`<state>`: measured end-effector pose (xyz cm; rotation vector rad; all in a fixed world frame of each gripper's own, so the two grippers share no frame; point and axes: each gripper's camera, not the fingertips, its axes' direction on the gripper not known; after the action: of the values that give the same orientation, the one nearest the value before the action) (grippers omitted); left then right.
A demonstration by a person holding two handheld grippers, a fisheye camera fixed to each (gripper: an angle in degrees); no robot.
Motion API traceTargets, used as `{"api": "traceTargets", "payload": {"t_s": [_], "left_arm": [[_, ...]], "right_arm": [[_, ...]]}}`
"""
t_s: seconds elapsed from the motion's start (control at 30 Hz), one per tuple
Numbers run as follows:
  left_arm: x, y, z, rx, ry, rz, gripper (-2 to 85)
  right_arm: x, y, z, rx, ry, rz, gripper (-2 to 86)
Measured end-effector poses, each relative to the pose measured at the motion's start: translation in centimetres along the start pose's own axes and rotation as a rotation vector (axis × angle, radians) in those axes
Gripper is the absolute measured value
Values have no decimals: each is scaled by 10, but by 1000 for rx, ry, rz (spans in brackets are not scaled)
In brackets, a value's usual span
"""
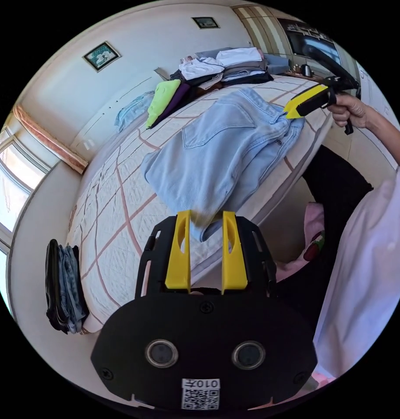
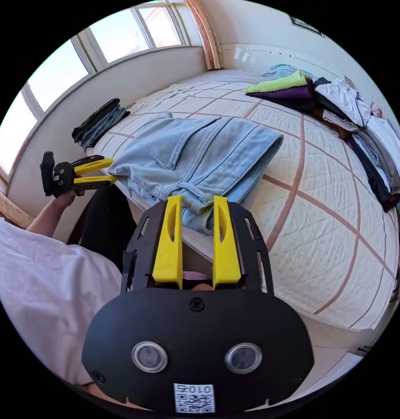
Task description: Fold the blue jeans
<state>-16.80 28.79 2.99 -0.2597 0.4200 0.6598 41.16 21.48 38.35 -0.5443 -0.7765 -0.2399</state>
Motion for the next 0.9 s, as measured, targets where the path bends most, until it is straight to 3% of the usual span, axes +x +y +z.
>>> {"api": "traceTargets", "payload": {"t_s": [0.17, 0.3, 0.43, 0.57, 0.73, 0.9], "left_arm": [[-9, -4, 12, -24, 22, -44, 90], [-21, -5, 16, -38, 50, -80, 83], [-40, 0, 28, -50, 106, -137, 84], [-55, 4, 30, -66, 125, -122, 95], [-82, 24, 26, -90, 155, -133, 116], [-135, 49, 13, -11, 253, -330, 143]], "right_arm": [[-5, -11, -11, -15, -23, 10, 56], [1, -4, -47, 116, -87, 44, 39], [13, -1, 0, -31, -126, 85, 36], [11, -2, 5, -15, -122, 96, 35], [8, -16, -8, -16, -209, 109, 56], [33, -21, -17, 108, -286, 311, 132]]}}
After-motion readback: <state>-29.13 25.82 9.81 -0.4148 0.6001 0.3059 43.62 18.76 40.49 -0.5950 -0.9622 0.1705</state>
